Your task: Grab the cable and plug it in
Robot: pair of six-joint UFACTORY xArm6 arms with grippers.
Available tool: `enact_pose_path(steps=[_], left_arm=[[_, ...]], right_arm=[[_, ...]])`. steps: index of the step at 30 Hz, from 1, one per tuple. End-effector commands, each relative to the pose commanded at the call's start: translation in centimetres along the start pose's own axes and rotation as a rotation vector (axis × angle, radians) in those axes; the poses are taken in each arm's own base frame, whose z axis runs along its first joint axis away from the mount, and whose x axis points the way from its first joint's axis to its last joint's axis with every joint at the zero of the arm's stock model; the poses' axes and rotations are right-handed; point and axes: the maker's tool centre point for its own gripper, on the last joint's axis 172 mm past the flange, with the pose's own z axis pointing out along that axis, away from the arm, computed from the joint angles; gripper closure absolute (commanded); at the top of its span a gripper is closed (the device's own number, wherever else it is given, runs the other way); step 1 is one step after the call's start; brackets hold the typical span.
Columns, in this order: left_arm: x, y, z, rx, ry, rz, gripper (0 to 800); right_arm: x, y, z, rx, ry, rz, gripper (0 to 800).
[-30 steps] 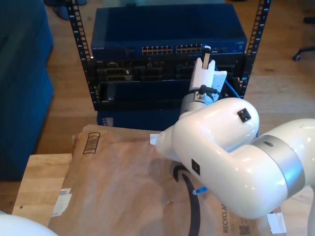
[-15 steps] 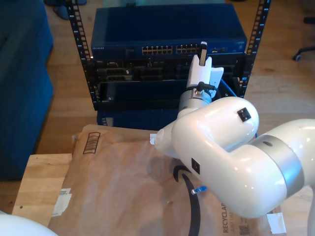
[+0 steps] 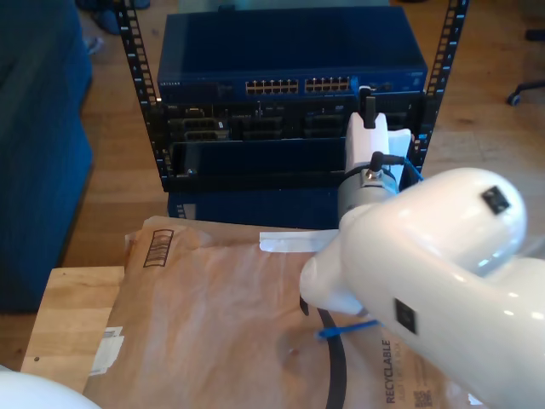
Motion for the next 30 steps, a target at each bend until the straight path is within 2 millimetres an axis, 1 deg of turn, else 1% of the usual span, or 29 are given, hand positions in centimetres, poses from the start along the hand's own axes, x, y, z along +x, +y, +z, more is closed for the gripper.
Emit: enact_pose_path(steps=[1, 2, 3, 6, 7, 8, 9, 10, 12, 13, 16, 18, 21, 23, 24, 25, 27, 28, 30], left_arm=[[0.0, 0.0, 0.0, 0.000, 0.000, 0.000, 0], [0.0, 0.0, 0.0, 0.000, 0.000, 0.000, 0], [0.0, 0.0, 0.0, 0.000, 0.000, 0.000, 0], [0.0, 0.0, 0.0, 0.000, 0.000, 0.000, 0], [0.0, 0.0, 0.0, 0.000, 0.000, 0.000, 0], [0.0, 0.0, 0.0, 0.000, 0.000, 0.000, 0], [0.0, 0.0, 0.0, 0.000, 0.000, 0.000, 0], [0.0, 0.0, 0.0, 0.000, 0.000, 0.000, 0], [0.0, 0.0, 0.0, 0.000, 0.000, 0.000, 0], [0.0, 0.0, 0.0, 0.000, 0.000, 0.000, 0], [0.0, 0.0, 0.0, 0.000, 0.000, 0.000, 0], [0.0, 0.0, 0.0, 0.000, 0.000, 0.000, 0], [0.0, 0.0, 0.0, 0.000, 0.000, 0.000, 0], [0.0, 0.0, 0.0, 0.000, 0.000, 0.000, 0], [0.0, 0.0, 0.0, 0.000, 0.000, 0.000, 0], [0.0, 0.0, 0.0, 0.000, 0.000, 0.000, 0], [0.0, 0.0, 0.0, 0.000, 0.000, 0.000, 0], [0.0, 0.0, 0.0, 0.000, 0.000, 0.000, 0], [0.0, 0.0, 0.0, 0.000, 0.000, 0.000, 0]], right_arm=[[-0.5, 0.6, -0.3, -0.042, -0.038, -0.016, 160], [-1.1, 0.7, -0.5, -0.069, -0.075, -0.034, 142], [-1.2, 0.4, -0.5, -0.081, -0.100, -0.060, 123], [0.6, -0.8, -0.7, -0.110, -0.132, -0.117, 92], [1.6, -1.1, -0.8, -0.128, -0.134, -0.125, 67], [2.6, -1.1, -0.9, -0.153, -0.133, -0.134, 4], [3.7, -1.1, -1.1, -0.175, -0.131, -0.147, 2], [5.0, -1.5, -1.2, -0.186, -0.123, -0.154, 3], [7.9, -1.4, -1.7, -0.217, -0.096, -0.166, 3], [9.4, -1.8, -2.0, -0.227, -0.087, -0.179, 3], [14.3, -0.9, -3.3, -0.323, -0.073, -0.249, 3], [17.9, 0.6, -4.5, -0.432, -0.060, -0.299, 3], [23.8, 3.0, -6.6, -0.580, -0.005, -0.336, 3], [27.9, 4.0, -8.6, -0.663, 0.044, -0.362, 3], [29.9, 5.2, -9.9, -0.722, 0.066, -0.375, 3], [31.8, 6.0, -11.2, -0.773, 0.088, -0.388, 3], [35.3, 6.6, -14.1, -0.856, 0.140, -0.406, 3], [36.7, 6.7, -15.6, -0.895, 0.162, -0.414, 3], [39.0, 7.6, -19.2, -0.999, 0.188, -0.426, 3]])
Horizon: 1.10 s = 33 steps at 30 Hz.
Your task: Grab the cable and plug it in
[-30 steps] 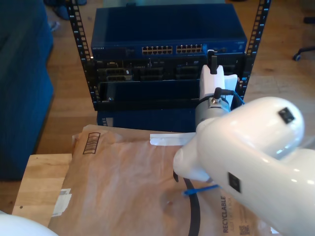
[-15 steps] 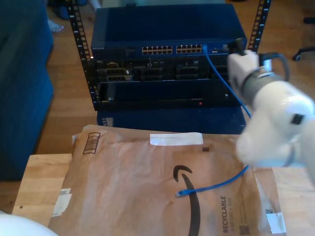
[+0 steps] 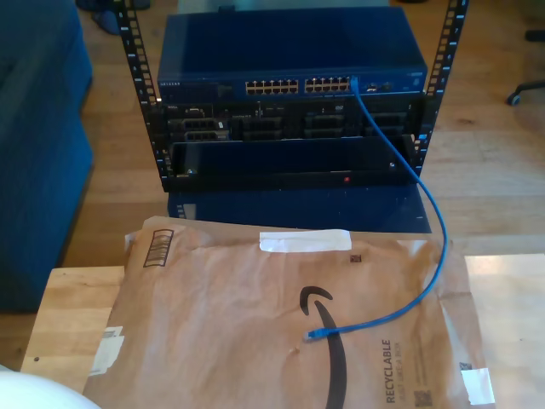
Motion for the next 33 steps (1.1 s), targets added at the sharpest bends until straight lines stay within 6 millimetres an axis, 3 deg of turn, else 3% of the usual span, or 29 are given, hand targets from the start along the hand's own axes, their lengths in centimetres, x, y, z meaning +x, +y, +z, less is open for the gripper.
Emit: enact_pose_path(steps=[3, 7, 11, 15, 18, 25, 33], left_arm=[[0.0, 0.0, 0.0, 0.000, 0.000, 0.000, 0], [0.0, 0.0, 0.0, 0.000, 0.000, 0.000, 0], [0.0, 0.0, 0.0, 0.000, 0.000, 0.000, 0], [0.0, 0.0, 0.0, 0.000, 0.000, 0.000, 0], [0.0, 0.0, 0.0, 0.000, 0.000, 0.000, 0], [0.0, 0.0, 0.0, 0.000, 0.000, 0.000, 0], [0.0, 0.0, 0.0, 0.000, 0.000, 0.000, 0]], right_arm=[[1.6, 6.3, -1.4, -0.150, -0.021, -0.052, 2], [1.2, 18.2, -3.8, -0.421, -0.161, -0.098, 2], [-1.5, 28.4, -5.6, -0.577, -0.373, -0.162, 2], [-4.9, 36.0, -6.7, -0.614, -0.490, -0.154, 2], [-7.7, 38.7, -6.7, -0.618, -0.566, -0.138, 2], [-14.2, 41.3, -5.6, -0.633, -0.685, -0.091, 2], [-17.0, 42.4, -4.1, -0.618, -0.693, -0.073, 3]])
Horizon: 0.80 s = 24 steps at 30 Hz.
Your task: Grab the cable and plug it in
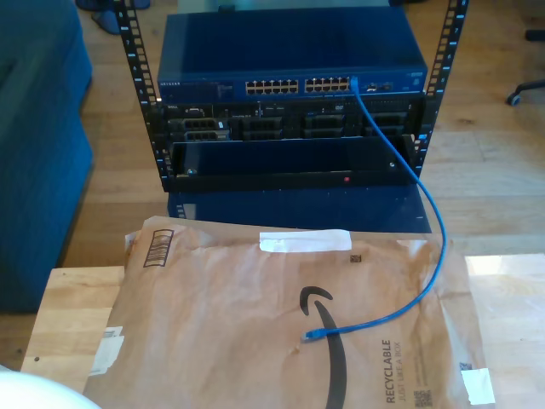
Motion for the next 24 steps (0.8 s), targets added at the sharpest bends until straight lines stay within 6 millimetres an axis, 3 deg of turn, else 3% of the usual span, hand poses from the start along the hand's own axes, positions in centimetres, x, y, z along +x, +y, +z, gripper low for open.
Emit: enact_pose_path(steps=[6, 9, 24], left_arm=[[0.0, 0.0, 0.0, 0.000, 0.000, 0.000, 0], [0.0, 0.0, 0.0, 0.000, 0.000, 0.000, 0], [0.0, 0.0, 0.0, 0.000, 0.000, 0.000, 0]], right_arm=[[-1.1, -1.4, 3.4, 0.066, -0.039, 0.048, 3], [-1.2, -2.4, 3.4, 0.112, -0.046, 0.085, 3], [-1.3, -2.4, 3.5, 0.110, -0.047, 0.082, 2]])
